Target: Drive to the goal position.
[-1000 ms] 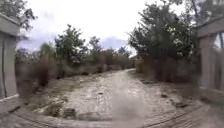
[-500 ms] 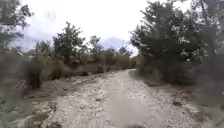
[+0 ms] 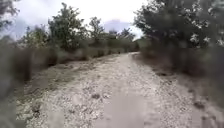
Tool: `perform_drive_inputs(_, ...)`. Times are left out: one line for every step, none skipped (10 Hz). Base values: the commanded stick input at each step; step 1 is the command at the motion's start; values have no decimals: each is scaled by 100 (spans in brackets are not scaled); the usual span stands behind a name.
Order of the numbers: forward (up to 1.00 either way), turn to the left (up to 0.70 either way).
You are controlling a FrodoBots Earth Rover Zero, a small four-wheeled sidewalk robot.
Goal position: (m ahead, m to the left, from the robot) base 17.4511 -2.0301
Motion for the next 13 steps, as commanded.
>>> perform_drive_inputs(70, -7)
perform_drive_inputs(70, 0)
perform_drive_inputs(70, 0)
perform_drive_inputs(70, 0)
perform_drive_inputs(70, 0)
perform_drive_inputs(70, 0)
perform_drive_inputs(70, 0)
perform_drive_inputs(70, 0)
perform_drive_inputs(70, 0)
perform_drive_inputs(70, 0)
perform_drive_inputs(70, 0)
perform_drive_inputs(70, 0)
perform_drive_inputs(70, 0)
